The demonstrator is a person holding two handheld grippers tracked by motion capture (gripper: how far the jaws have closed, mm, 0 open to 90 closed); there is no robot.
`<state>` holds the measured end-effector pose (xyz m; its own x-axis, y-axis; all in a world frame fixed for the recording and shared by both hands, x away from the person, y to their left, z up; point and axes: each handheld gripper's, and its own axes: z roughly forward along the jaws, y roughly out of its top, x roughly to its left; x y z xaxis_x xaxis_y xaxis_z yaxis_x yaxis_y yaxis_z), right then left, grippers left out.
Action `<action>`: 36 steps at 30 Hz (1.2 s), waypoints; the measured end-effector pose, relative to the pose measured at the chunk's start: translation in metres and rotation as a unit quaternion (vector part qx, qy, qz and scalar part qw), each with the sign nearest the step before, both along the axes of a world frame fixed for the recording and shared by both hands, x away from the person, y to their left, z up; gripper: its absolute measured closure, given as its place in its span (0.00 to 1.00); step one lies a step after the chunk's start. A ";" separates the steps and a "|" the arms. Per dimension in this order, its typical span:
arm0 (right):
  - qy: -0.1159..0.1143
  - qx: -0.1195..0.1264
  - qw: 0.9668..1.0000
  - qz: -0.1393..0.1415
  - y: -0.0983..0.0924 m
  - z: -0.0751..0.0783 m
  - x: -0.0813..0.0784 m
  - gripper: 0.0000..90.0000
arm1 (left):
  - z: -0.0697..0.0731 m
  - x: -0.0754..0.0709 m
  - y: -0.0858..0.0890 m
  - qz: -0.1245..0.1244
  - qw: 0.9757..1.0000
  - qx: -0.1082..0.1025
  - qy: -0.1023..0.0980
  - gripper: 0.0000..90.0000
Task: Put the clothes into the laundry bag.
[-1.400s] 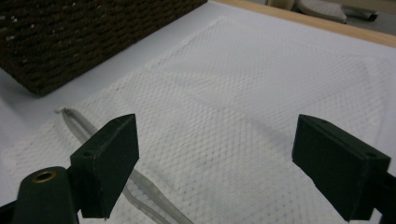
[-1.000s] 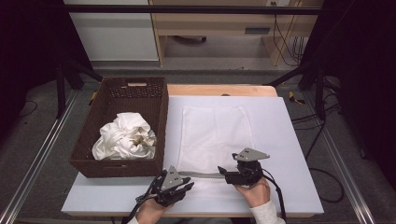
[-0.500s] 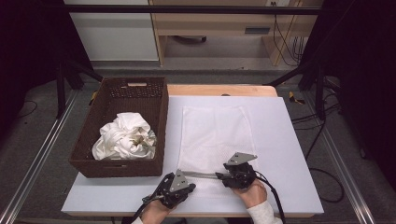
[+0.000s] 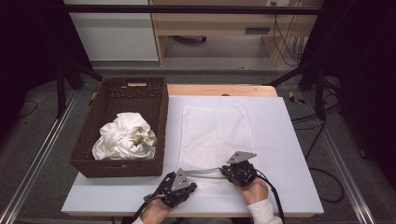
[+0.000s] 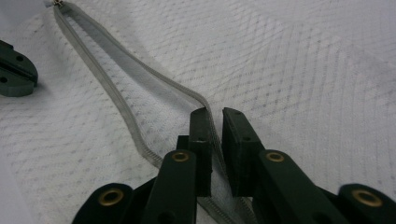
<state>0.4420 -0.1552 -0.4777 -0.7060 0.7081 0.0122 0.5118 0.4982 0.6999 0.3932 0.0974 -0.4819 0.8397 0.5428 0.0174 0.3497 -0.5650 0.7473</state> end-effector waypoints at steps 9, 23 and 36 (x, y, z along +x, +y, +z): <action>-0.009 0.014 1.000 -0.005 -0.004 0.006 0.000 0.98 | 0.028 0.032 -0.028 0.020 0.998 -0.015 -0.051 0.56; -0.038 0.042 0.998 -0.002 -0.009 0.019 -0.003 0.97 | 0.014 0.057 -0.054 0.025 0.999 -0.004 -0.048 0.96; -0.058 0.007 0.998 -0.036 -0.007 0.017 -0.005 0.83 | 0.024 0.050 -0.041 0.024 0.997 -0.040 -0.056 0.95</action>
